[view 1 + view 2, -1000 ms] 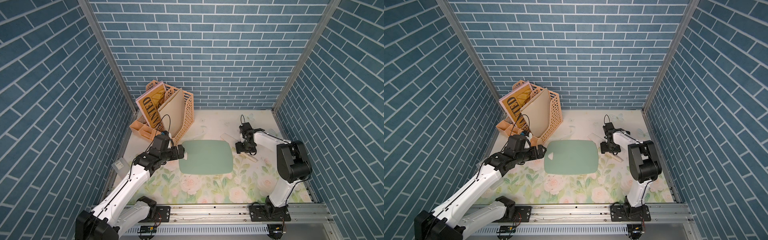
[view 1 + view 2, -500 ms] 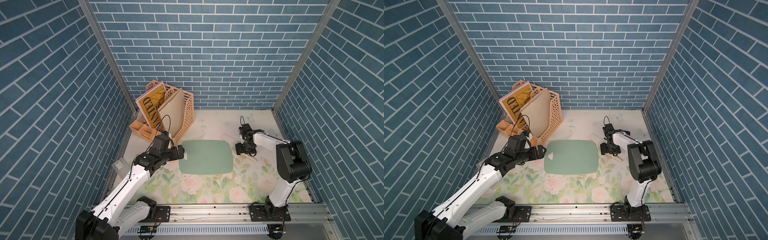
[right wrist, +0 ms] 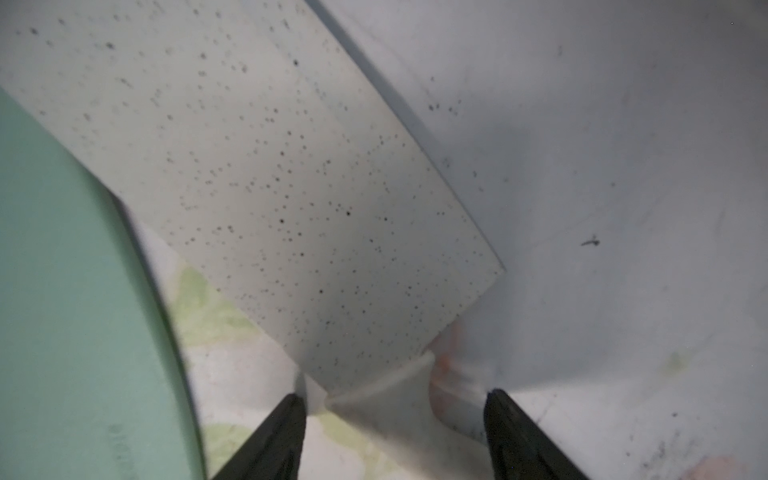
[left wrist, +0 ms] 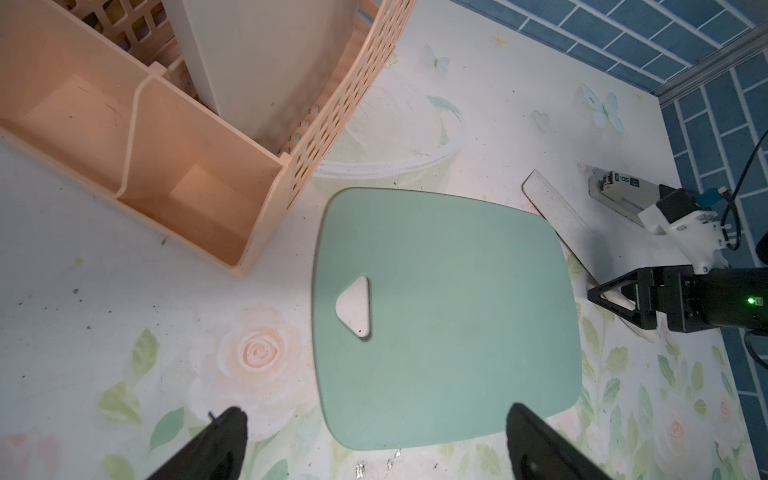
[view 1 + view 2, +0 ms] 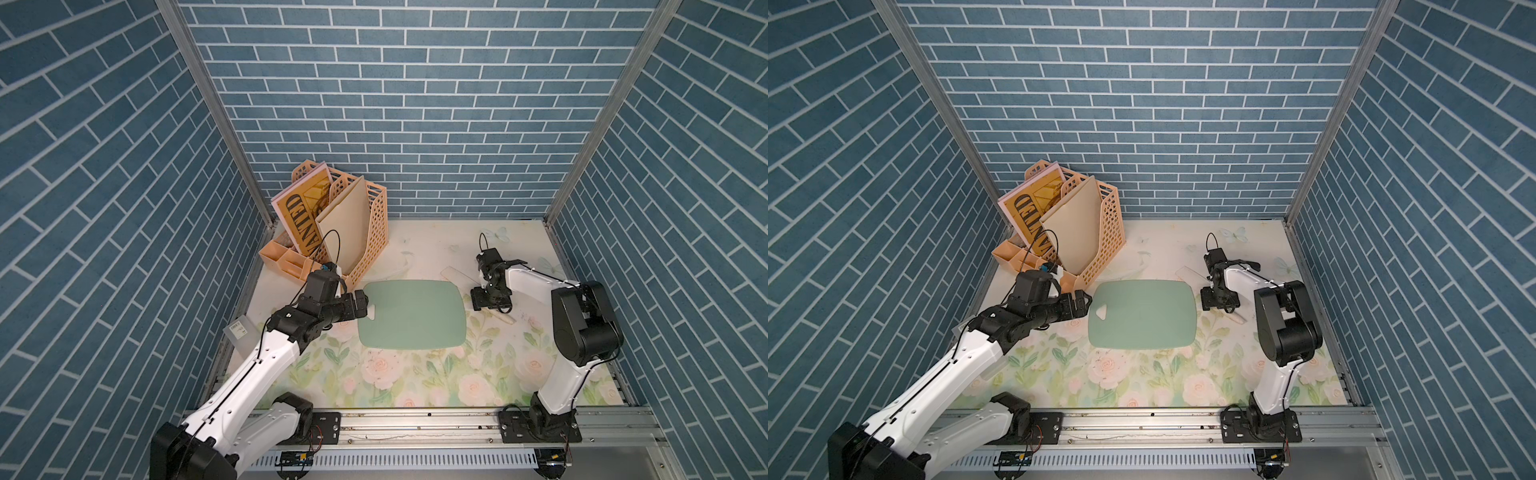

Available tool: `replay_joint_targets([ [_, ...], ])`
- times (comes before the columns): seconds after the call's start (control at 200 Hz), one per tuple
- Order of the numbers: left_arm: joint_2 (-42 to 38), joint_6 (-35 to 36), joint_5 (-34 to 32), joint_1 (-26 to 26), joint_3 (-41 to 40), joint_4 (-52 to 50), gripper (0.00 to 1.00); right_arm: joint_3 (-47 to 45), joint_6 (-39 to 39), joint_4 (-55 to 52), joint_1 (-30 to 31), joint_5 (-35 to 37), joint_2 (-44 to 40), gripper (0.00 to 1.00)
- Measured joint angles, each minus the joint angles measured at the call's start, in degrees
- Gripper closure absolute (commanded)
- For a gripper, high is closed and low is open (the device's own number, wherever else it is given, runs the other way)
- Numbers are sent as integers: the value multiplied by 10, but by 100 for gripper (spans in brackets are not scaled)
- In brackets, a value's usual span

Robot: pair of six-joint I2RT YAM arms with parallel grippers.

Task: Align the knife with the edge of the cutting board
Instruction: Pick up the knife at the center of the board.

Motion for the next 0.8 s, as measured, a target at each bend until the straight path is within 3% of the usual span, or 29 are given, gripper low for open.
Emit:
replay_joint_targets([
  [0.48,-1,0,-2,0,0,0,1,-7,0,16,0,0,-1,38],
  [0.57,-1,0,-2,0,0,0,0,-7,0,21,0,0,-1,44],
  [0.655,-1,0,-2,0,0,0,0,-9,0,26,0,0,-1,58],
  [0.8,-1,0,-2,0,0,0,0,-13,-4,35,1,3,-3,72],
])
